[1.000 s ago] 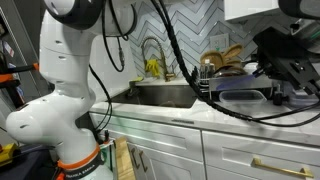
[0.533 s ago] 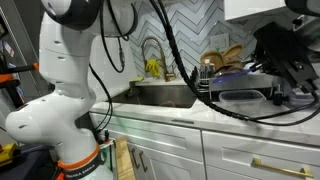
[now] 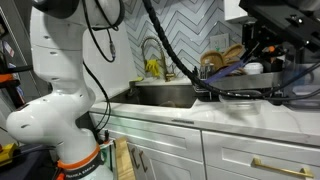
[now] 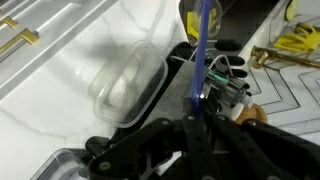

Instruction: Transfer the lunchbox and its lid to the plate rack

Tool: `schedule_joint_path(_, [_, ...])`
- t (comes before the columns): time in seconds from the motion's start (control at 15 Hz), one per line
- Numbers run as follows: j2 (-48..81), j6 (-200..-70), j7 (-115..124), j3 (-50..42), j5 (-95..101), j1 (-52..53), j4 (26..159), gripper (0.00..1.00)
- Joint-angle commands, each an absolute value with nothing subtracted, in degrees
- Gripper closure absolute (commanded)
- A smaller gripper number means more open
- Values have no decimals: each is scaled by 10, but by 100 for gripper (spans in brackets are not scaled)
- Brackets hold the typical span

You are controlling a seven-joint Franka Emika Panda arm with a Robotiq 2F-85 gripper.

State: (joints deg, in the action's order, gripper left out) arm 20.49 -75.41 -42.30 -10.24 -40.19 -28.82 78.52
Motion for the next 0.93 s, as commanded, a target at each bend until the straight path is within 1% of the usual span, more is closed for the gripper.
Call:
schedule_joint_path(0.0, [131, -773, -453, -101, -303, -250, 838, 98])
schedule_joint_path(0.4, [32, -795, -490, -72, -172, -156, 904, 98])
schedule_joint_path(0.87, [-49, -898, -490, -21, -84, -51, 989, 98])
